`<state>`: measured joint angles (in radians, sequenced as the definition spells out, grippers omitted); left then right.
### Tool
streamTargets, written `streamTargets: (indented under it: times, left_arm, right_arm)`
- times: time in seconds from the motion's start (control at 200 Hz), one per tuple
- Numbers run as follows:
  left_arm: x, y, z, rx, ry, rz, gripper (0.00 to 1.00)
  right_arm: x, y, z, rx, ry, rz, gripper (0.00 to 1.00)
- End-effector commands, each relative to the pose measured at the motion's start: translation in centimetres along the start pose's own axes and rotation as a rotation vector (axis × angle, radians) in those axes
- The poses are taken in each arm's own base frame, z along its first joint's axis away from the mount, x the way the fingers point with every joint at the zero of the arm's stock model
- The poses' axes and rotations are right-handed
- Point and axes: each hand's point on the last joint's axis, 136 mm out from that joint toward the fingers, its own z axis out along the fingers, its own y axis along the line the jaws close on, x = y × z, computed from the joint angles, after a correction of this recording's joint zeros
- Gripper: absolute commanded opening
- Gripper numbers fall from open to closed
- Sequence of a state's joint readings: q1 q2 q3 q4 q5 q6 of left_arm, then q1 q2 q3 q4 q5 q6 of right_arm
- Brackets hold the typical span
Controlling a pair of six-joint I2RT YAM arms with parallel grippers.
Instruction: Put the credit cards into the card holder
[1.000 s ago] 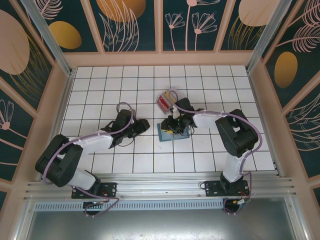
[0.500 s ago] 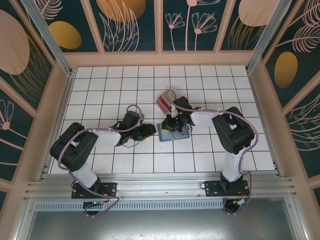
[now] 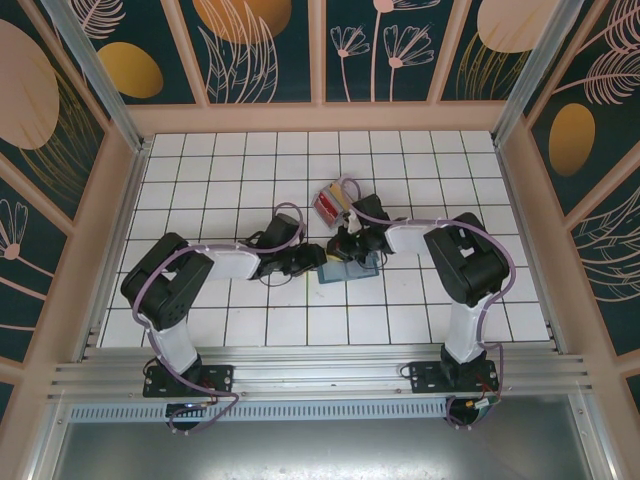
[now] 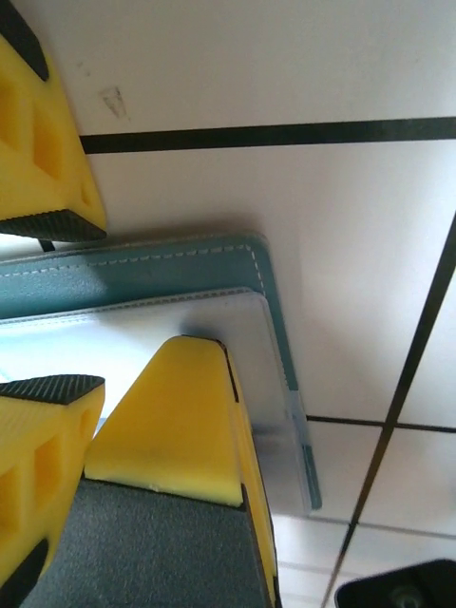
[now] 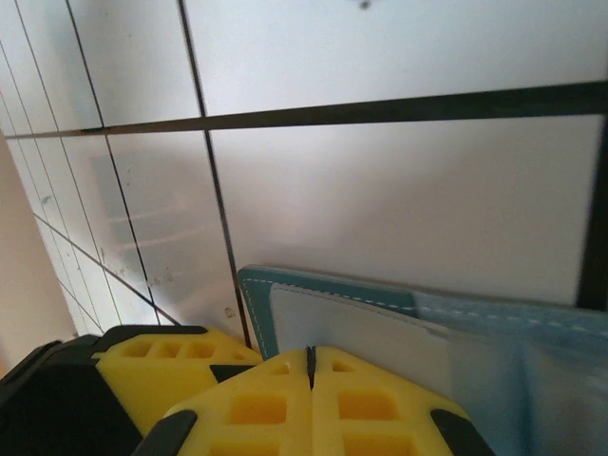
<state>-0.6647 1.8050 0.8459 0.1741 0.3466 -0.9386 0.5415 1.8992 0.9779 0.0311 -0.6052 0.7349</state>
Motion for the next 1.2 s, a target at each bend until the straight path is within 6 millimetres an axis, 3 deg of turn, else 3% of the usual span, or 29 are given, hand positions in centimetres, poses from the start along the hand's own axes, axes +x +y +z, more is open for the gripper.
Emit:
streamTargets:
  times: [0.0, 0.32, 0.395, 0.41, 0.646, 0.666, 0.971, 1.076, 1.196]
  left_arm:
    - [1.3, 4.8, 1.1, -0.240, 0.027, 0.044, 0.44]
    - [2.3, 7.2, 2.4, -0.390, 0.066, 0.071, 0.43]
    - [3.0, 8.9, 2.3, -0.463, 0.086, 0.082, 0.42]
    - [2.4, 8.2, 2.5, -0.456, 0.074, 0.090, 0.41]
    - [3.2, 10.0, 3.0, -0.501, 0.100, 0.094, 0.41]
    - [3.2, 10.0, 3.0, -0.496, 0.100, 0.094, 0.41]
    - [4.1, 10.8, 3.0, -0.487, 0.109, 0.078, 0.41]
    - [4.2, 10.7, 2.8, -0.480, 0.105, 0.074, 0.41]
    - [3.9, 10.2, 2.7, -0.464, 0.091, 0.076, 0.40]
  right_arm:
    - [0.8, 1.9, -0.4, -0.088, 0.019, -0.003, 0.00]
    - [0.6, 3.6, -1.4, -0.150, -0.012, -0.006, 0.00]
    - [0.5, 4.1, -1.9, -0.158, -0.025, -0.013, 0.00]
    - [0.4, 4.2, -2.0, -0.159, -0.030, -0.017, 0.00]
    - [0.0, 5.9, -3.0, -0.189, -0.043, -0.041, 0.02]
    - [-0.9, 5.5, -3.5, -0.194, -0.062, -0.026, 0.02]
    - [-2.9, 9.0, -6.6, -0.244, -0.112, -0.099, 0.11]
    - [-5.1, 9.5, -8.9, -0.190, -0.189, -0.160, 0.15]
    - [-9.1, 8.5, -12.6, -0.058, -0.328, -0.221, 0.30]
